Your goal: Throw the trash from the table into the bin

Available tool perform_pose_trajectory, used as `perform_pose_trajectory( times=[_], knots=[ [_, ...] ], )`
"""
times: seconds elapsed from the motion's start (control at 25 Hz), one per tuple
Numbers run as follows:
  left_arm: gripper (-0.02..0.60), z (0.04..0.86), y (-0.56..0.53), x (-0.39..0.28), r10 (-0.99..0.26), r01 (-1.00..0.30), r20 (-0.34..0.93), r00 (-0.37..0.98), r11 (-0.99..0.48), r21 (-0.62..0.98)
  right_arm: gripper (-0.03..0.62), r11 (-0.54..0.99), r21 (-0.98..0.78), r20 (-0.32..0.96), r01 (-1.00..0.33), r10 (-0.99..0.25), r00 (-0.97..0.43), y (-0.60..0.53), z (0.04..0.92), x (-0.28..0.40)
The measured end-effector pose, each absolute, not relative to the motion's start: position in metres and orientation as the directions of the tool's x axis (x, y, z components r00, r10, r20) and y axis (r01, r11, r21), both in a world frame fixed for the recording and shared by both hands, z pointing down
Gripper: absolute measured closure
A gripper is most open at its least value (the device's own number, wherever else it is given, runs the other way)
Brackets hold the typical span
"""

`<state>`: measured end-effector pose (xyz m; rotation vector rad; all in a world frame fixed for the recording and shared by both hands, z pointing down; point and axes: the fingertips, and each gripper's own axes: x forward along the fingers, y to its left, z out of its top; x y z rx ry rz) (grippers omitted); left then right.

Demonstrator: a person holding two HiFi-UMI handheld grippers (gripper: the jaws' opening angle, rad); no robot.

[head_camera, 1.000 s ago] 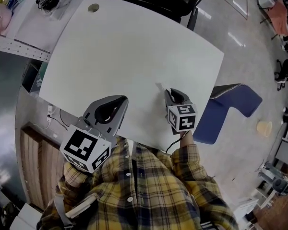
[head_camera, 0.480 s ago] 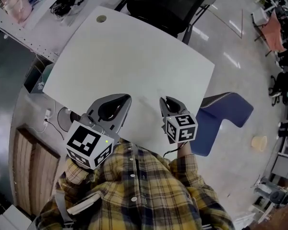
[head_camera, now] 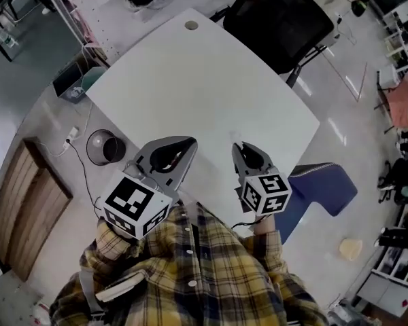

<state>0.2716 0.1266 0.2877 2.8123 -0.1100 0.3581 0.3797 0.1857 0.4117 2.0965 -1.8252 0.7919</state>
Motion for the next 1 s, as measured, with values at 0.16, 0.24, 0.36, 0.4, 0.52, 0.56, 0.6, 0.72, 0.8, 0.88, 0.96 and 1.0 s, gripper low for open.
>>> perform_pose_trajectory(
  times=[0.16, 0.24, 0.36, 0.4, 0.52, 0.56, 0.6, 0.72, 0.8, 0.88, 0.96, 1.0],
  knots=[
    [0.574, 0.295, 0.099, 0.225, -0.177, -0.253, 0.262, 0.949, -0.921, 0.296, 0.557, -0.023, -0.155, 0.550, -0.988, -0.832, -0.067, 0.138, 0.413, 0.335],
    [0.574, 0.298, 0.084, 0.199, -0.228, -0.304, 0.262, 0.938, -0.903, 0.303, 0.557, 0.036, -0.154, 0.553, -0.987, -0.825, -0.116, 0.116, 0.415, 0.311],
    [0.574, 0.301, 0.058, 0.155, -0.314, -0.384, 0.255, 0.915, -0.871, 0.306, 0.556, 0.123, -0.149, 0.552, -0.981, -0.813, -0.186, 0.081, 0.415, 0.270],
    [0.574, 0.302, 0.048, 0.139, -0.343, -0.410, 0.252, 0.905, -0.859, 0.305, 0.557, 0.149, -0.148, 0.550, -0.978, -0.809, -0.207, 0.069, 0.416, 0.256],
    [0.574, 0.305, 0.016, 0.089, -0.419, -0.479, 0.244, 0.874, -0.824, 0.303, 0.556, 0.214, -0.145, 0.548, -0.966, -0.796, -0.258, 0.035, 0.417, 0.211],
    [0.574, 0.305, 0.005, 0.071, -0.438, -0.497, 0.243, 0.865, -0.814, 0.301, 0.556, 0.233, -0.143, 0.547, -0.962, -0.792, -0.273, 0.023, 0.418, 0.195],
    [0.574, 0.306, -0.007, 0.054, -0.453, -0.511, 0.244, 0.858, -0.806, 0.299, 0.556, 0.251, -0.140, 0.546, -0.958, -0.787, -0.286, 0.009, 0.418, 0.178],
    [0.574, 0.306, -0.042, 0.000, -0.480, -0.539, 0.251, 0.841, -0.789, 0.296, 0.557, 0.289, -0.142, 0.542, -0.947, -0.777, -0.319, -0.034, 0.417, 0.122],
    [0.574, 0.303, -0.069, -0.035, -0.496, -0.555, 0.255, 0.830, -0.778, 0.295, 0.556, 0.309, -0.149, 0.539, -0.939, -0.771, -0.339, -0.063, 0.415, 0.083],
    [0.574, 0.301, -0.098, -0.068, -0.518, -0.576, 0.256, 0.816, -0.766, 0.286, 0.556, 0.336, -0.155, 0.537, -0.929, -0.760, -0.364, -0.092, 0.414, 0.045],
    [0.574, 0.300, -0.127, -0.102, -0.540, -0.597, 0.259, 0.801, -0.754, 0.272, 0.556, 0.366, -0.154, 0.535, -0.918, -0.750, -0.389, -0.119, 0.413, 0.008],
    [0.574, 0.302, -0.140, -0.118, -0.550, -0.608, 0.264, 0.793, -0.748, 0.267, 0.556, 0.380, -0.155, 0.531, -0.912, -0.747, -0.401, -0.133, 0.413, -0.010]
  ],
)
